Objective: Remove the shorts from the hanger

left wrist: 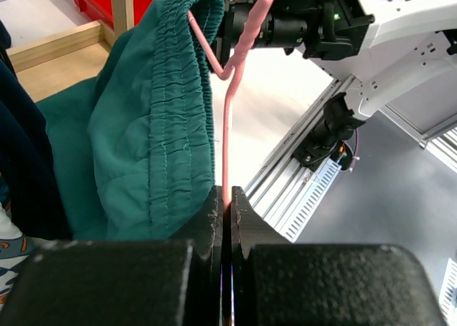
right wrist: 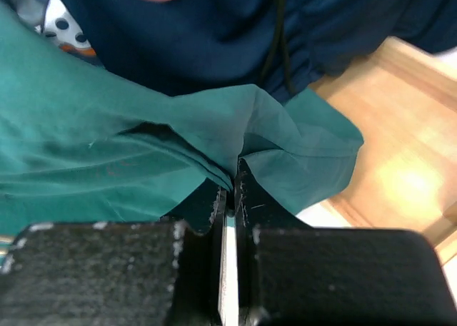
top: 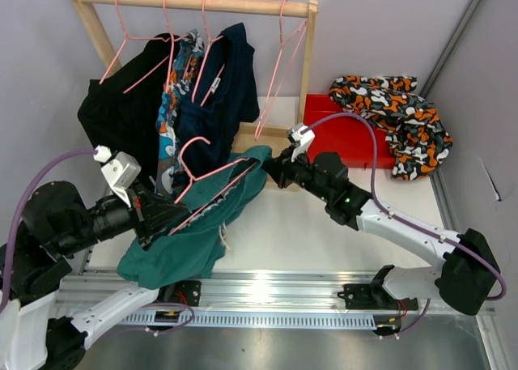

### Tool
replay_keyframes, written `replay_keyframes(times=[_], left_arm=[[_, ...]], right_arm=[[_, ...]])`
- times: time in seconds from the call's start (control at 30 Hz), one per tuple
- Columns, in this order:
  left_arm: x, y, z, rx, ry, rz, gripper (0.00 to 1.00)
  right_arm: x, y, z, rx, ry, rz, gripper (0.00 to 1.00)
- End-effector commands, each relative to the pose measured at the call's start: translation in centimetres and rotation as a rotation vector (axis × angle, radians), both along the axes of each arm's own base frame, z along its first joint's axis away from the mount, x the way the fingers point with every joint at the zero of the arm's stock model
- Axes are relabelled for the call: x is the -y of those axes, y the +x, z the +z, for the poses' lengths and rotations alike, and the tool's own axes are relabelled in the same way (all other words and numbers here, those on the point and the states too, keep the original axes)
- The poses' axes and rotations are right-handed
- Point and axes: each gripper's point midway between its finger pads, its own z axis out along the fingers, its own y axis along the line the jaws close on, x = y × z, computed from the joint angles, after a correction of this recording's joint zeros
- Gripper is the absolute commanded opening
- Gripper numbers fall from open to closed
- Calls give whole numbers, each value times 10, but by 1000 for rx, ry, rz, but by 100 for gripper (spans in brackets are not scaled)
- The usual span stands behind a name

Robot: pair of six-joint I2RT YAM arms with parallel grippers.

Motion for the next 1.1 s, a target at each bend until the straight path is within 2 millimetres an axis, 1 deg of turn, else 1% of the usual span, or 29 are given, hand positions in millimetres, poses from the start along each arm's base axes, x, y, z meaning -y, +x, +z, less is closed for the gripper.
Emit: replay_keyframes(times=[0.0,0.03,0.07,0.17,0.2,0.23,0.27,0.33,0.37,0.4,0.47,0.53,0.6,0.63,0.67,0.7,0.73,0.77,0.8,0.83,0.87,0.93,0.97,1.0,1.03,1.07], left_arm=[[4,0,14,37,-55,-12,0],[4,1,13,34,-52,-6,0],[5,3,10,25,-45,-4,0],[7,5,4,12,-35,-9,0],[9,4,2,4,-31,-19,0],[10,4,1,2,-31,-25,0],[10,4,-1,-2,-30,-30,0],[13,2,-3,-6,-32,-47,0],[14,1,-3,-7,-37,-54,0],[15,0,-4,-14,-39,-65,0],[18,-4,-2,-16,-52,-87,0],[18,-5,0,-16,-56,-95,0],[18,-5,3,-8,-62,-94,0],[17,-3,3,-8,-59,-82,0],[17,-1,3,-5,-59,-74,0],[17,2,3,-4,-58,-61,0],[16,6,5,4,-61,-44,0],[13,14,6,10,-62,5,0],[13,20,11,34,-77,30,0],[13,27,8,30,-76,55,0],[8,39,10,44,-77,118,0],[8,58,9,52,-91,193,0],[2,73,1,43,-77,276,0],[1,84,-9,25,-53,317,0],[0,90,-16,13,-35,343,0],[-5,98,-30,-8,2,391,0]], right_arm=[[11,12,64,140,105,-66,0],[19,12,72,154,117,-80,0],[31,20,74,156,112,-115,0],[60,32,84,151,135,-193,0],[79,46,85,137,147,-251,0],[89,51,86,131,154,-276,0],[111,63,85,121,155,-330,0],[129,74,83,81,181,-388,0],[139,80,77,57,181,-418,0],[154,88,73,41,186,-466,0],[162,93,64,16,197,-495,0],[164,96,55,-3,188,-508,0],[159,95,44,-34,185,-489,0],[154,92,42,-46,187,-466,0],[144,85,40,-56,193,-422,0],[134,77,34,-60,180,-387,0],[106,53,40,-41,171,-292,0],[89,38,39,2,122,-238,0],[72,20,39,28,95,-177,0],[40,-17,40,47,72,-77,0],[29,-32,41,61,58,-42,0],[14,-57,45,79,56,13,0],[9,-74,51,84,68,43,0],[9,-80,58,95,76,46,0],[16,-79,67,106,79,10,0],[24,-82,83,130,99,-10,0]])
